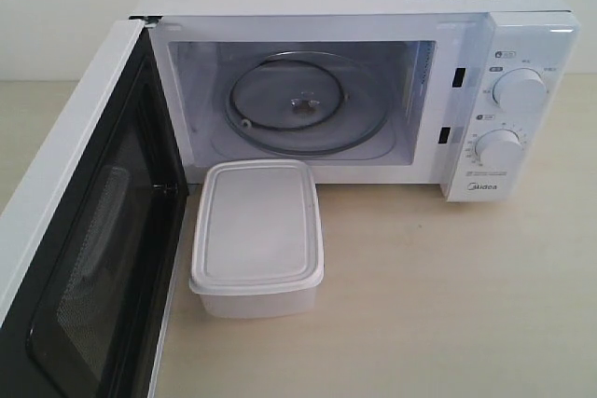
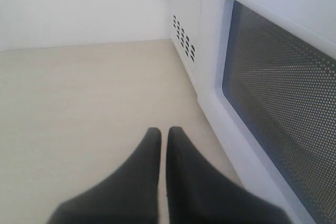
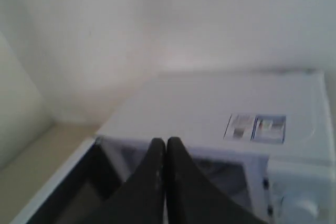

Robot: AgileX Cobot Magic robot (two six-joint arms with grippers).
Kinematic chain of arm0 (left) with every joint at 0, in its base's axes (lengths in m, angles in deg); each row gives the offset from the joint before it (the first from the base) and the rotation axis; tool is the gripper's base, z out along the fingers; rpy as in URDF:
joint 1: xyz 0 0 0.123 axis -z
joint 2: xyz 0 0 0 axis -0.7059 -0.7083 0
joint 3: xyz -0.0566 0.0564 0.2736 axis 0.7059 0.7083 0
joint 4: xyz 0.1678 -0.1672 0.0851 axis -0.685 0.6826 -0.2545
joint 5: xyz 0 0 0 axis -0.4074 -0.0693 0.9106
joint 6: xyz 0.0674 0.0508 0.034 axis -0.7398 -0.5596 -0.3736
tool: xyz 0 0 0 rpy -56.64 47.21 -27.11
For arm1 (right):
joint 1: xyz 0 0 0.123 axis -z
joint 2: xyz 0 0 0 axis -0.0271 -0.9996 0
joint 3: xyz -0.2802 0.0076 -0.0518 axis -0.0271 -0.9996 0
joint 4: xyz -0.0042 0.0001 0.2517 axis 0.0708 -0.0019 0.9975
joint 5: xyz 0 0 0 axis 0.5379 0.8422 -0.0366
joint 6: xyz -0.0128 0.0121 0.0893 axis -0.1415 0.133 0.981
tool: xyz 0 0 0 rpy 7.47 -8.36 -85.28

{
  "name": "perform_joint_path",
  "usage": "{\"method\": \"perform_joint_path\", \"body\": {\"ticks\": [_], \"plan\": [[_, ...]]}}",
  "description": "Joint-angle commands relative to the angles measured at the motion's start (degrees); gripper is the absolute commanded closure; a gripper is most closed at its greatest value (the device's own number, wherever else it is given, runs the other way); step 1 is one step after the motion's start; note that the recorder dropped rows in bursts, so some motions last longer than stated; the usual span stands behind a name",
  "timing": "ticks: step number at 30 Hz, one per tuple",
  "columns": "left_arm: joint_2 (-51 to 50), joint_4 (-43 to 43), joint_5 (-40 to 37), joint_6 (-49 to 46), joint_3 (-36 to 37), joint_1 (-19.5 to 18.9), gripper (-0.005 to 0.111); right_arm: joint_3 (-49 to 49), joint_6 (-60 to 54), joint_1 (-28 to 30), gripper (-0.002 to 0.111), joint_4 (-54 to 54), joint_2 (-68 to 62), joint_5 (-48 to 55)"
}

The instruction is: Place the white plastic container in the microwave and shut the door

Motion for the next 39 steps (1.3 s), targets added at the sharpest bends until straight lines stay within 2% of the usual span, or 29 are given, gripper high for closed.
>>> {"method": "perform_joint_path", "body": {"ticks": [1, 7, 12, 14, 18, 19, 33, 39], "plan": [[-0.12, 0.13, -0.07, -0.30, 0.21, -0.22, 0.103, -0.97, -7.99, -0.05, 0.108, 10.83, -7.24, 11.04], [-0.12, 0.13, -0.07, -0.30, 0.21, -0.22, 0.103, -9.13, -17.26, -0.05, 0.108, 25.42, -13.78, 14.30], [-0.12, 0.13, -0.07, -0.30, 0.21, -0.22, 0.103, -19.31, -25.79, -0.05, 0.105, 34.35, -17.91, 9.94], [-0.12, 0.13, -0.07, -0.30, 0.21, -0.22, 0.103, -22.12, -28.55, -0.05, 0.094, 36.82, -20.10, 9.26], [-0.12, 0.13, -0.07, -0.30, 0.21, -0.22, 0.103, -25.71, -34.54, -0.05, 0.062, 41.81, -26.06, 8.89], [-0.12, 0.13, -0.07, -0.30, 0.21, -0.22, 0.103, -25.99, -35.81, -0.05, 0.058, 42.75, -27.64, 8.74], [-0.12, 0.13, -0.07, -0.30, 0.21, -0.22, 0.103, -25.99, -55.26, -0.24, 0.058, 58.91, -49.20, 8.23], [-0.12, 0.13, -0.07, -0.30, 0.21, -0.22, 0.103, -22.88, -60.77, -3.77, 0.058, 63.47, -57.37, 7.48]]}}
